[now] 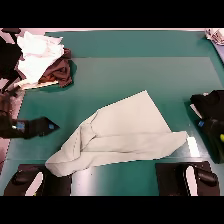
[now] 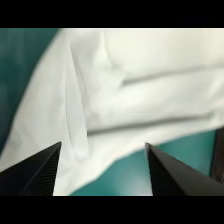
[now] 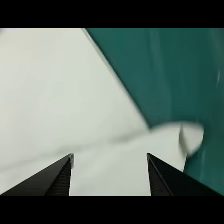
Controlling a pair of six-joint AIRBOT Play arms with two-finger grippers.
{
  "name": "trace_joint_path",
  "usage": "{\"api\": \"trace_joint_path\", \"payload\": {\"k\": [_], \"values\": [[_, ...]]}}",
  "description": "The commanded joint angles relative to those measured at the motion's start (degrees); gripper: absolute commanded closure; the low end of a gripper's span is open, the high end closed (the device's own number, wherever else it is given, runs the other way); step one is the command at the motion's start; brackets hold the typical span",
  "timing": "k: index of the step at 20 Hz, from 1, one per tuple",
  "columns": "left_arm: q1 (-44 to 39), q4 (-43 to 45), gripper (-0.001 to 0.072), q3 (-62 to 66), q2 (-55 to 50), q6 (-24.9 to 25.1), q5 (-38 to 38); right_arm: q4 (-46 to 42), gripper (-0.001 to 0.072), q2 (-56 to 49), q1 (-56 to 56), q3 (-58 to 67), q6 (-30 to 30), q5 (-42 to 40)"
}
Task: Fold the shirts.
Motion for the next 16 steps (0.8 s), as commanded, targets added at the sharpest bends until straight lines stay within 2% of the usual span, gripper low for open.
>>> {"api": "trace_joint_path", "payload": {"k": [1, 4, 6, 9, 10, 13, 16], "values": [[0.0, 5.77, 0.0098, 6.84, -4.57, 2.43, 0.5, -0.31, 0.018, -4.33, 4.52, 2.99, -4.55, -12.28], [0.0, 3.21, 0.0098, 6.69, -11.87, 8.44, -1.36, 0.63, 0.018, -15.08, 10.4, 2.97, -4.07, -13.33], [-0.28, 2.99, 0.0098, 6.69, -15.74, 10.58, -2.56, 1.6, 0.018, -22.53, 15.45, 2.99, -4.07, -16.76], [-8.7, 3.45, 0.0096, 5.73, -17.27, 13.77, -8.35, 1.44, 0.018, -31.3, 23.21, 2.99, -4.09, -22.36], [-12.61, 5.66, -0.0013, 5.11, -17.25, 14.01, -10.23, 1.53, 0.018, -33.55, 25.05, 3.02, -4.07, -24.22], [-21.99, 9.2, -0.0011, 2.49, -16.92, 12.92, -11.1, 1.42, 0.0179, -41.18, 27.98, 6.01, -4.09, -26.05], [-28.5, 12.22, -0.0011, -2.27, -16.94, 11.5, -10.19, -0.85, 0.018, -47.87, 27.34, 12.57, -4.13, -22.38]]}}
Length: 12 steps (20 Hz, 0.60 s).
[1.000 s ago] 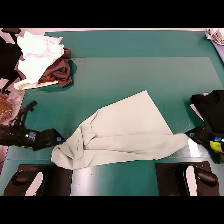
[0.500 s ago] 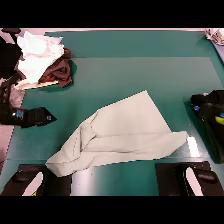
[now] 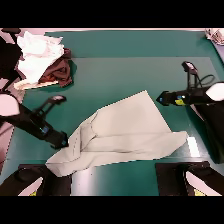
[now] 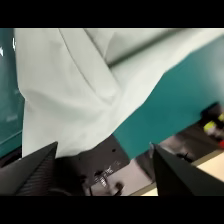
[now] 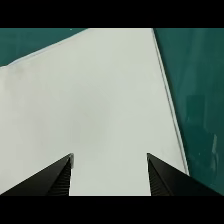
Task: Fold the shirts.
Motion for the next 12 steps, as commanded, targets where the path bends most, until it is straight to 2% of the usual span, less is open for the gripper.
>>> {"api": "trace_joint_path", "payload": {"k": [1, 4, 9, 12], "values": [[-7.74, 5.14, -0.0012, -5.31, -0.2, -1.79, 0.66, -2.6, 0.0179, -8.28, 0.09, 7.08, -0.02, 3.58], [-11.04, 3.61, -0.0013, -9.94, -0.22, -4.37, 7.76, -2.89, 0.0179, -10.01, -2.51, 10.73, -0.07, 6.69], [-14.64, 3.82, -0.0013, -14.38, -0.52, -14.6, 22.29, -2.86, 0.0178, -6.16, -4.2, 7.19, -1.09, 4.57], [-14.97, 3.82, -0.0013, -16.37, -2.32, -15.63, 25.46, -2.78, 0.0156, -5.62, -4.17, 5.33, -1.51, 4.66]]}}
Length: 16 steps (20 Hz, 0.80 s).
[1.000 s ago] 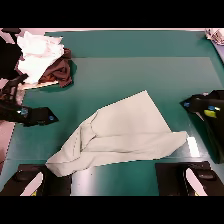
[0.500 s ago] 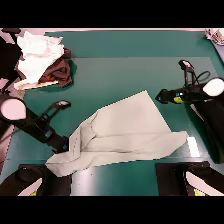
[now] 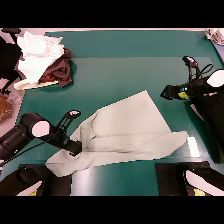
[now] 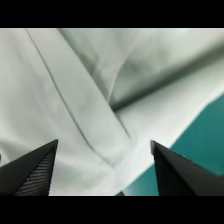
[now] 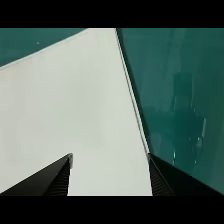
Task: Fold the shirts.
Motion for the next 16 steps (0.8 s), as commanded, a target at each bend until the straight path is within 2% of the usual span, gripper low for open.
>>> {"api": "trace_joint_path", "payload": {"k": [1, 6, 7, 10, 11, 14, 16], "values": [[-0.96, 0.85, -0.0013, -2.6, -1.9, -3.63, 6.23, 0.02, 0.0156, 0.66, -0.22, -2.05, -0.68, -0.04], [-0.96, 5.35, -0.0003, -3.32, -6.88, -3.89, 5.31, 0.26, 0.0156, 0.68, 0.07, -3.26, -0.7, 0.85], [-0.96, 5.66, 0.0109, -3.1, -6.88, -3.87, 5.11, 0.22, 0.0156, 0.66, 0.07, -3.26, -0.7, 1.03], [-0.96, 8.5, 0.0624, 2.64, -6.69, -1.55, -2.4, -0.17, 0.0156, 0.66, 0.07, -3.28, -0.76, 0.94], [-0.96, 11.08, 0.0678, 6.14, -6.29, -1.16, -5.44, -0.22, 0.0156, 0.66, 0.07, -3.28, -0.76, 0.9], [-0.96, 21.62, 0.0679, 15.61, -5.42, -1.51, -9.97, -0.22, 0.0156, 0.63, -0.04, -3.28, -1.86, -0.57], [-0.94, 27.87, 0.068, 18.4, -5.49, -1.51, -8.0, -0.2, 0.0156, 0.09, -0.04, -3.28, -1.99, -1.75]]}}
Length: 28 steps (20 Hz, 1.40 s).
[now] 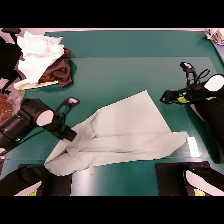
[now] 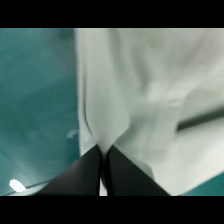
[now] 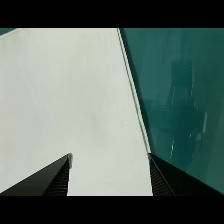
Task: Fold the shirts.
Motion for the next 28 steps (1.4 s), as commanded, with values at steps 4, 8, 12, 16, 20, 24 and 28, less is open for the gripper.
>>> {"api": "trace_joint_path", "payload": {"k": [4, 8, 12, 16, 20, 24, 28], "values": [[5.27, 10.32, 0.068, 5.49, -1.77, -0.11, 6.8, 0.15, 0.0156, -4.22, 0.09, -0.02, -0.61, -2.71], [12.9, 7.45, 0.068, 5.53, -3.89, -0.17, 18.01, 0.57, 0.0156, -7.28, 0.09, 0.0, -1.2, -8.13], [18.01, 3.93, 0.0679, 5.55, -6.78, -0.11, 22.12, 0.52, 0.0156, -9.7, 0.07, 0.02, -4.92, -10.58], [18.99, 1.88, 0.0679, 5.55, -8.92, -0.13, 25.7, 0.5, 0.0094, -12.46, -0.04, 0.2, -6.8, -12.5], [18.99, 1.49, 0.0679, 5.55, -10.97, -0.48, 29.44, 0.52, 0.0086, -15.54, -0.04, 2.71, -7.78, -12.5], [18.99, 1.51, 0.068, 7.1, -16.24, -4.7, 35.52, 1.11, 0.0087, -17.84, 0.09, 5.81, -7.91, -11.82], [19.41, 2.34, 0.068, 10.82, -21.77, -7.02, 37.03, -0.04, 0.0087, -20.0, 0.02, 5.92, -7.91, -10.54]]}}
